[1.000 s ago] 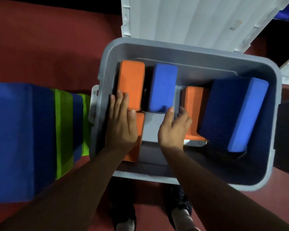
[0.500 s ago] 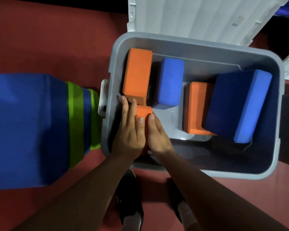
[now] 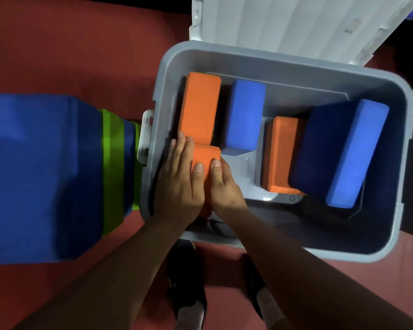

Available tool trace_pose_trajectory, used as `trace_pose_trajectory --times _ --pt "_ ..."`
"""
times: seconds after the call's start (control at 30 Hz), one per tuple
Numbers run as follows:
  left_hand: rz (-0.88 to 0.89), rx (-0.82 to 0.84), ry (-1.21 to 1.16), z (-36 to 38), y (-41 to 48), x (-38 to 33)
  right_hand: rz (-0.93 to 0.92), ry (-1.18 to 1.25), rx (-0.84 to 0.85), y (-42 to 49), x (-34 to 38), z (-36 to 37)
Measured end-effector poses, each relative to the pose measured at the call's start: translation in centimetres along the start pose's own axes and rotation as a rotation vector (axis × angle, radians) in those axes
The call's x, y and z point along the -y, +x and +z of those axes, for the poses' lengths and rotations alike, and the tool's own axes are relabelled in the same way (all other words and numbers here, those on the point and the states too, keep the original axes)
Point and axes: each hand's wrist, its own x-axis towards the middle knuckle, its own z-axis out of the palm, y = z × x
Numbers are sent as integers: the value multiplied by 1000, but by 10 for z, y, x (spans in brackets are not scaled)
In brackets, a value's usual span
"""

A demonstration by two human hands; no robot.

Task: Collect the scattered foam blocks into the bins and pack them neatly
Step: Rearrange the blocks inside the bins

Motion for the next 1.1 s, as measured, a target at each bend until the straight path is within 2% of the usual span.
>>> trace_pose_trajectory --times 0.07,0.2,0.27,0.47,0.77,0.97,1.1 --pt "21 -36 104 -8 5 -3 44 54 -17 2 -5 0" --pt "83 64 319 -20 7 -5 92 132 -11 3 -6 5" --pt "113 63 362 -27 11 -4 106 162 -6 2 -5 8" --pt "29 84 313 -41 20 23 181 277 35 6 -6 8" --pt "110 102 200 -39 17 32 72 256 49 9 -14 31" --pt "121 91 179 -39 18 33 46 252 84 5 -13 19" --pt "116 94 181 -38 16 34 66 247 44 2 -9 23"
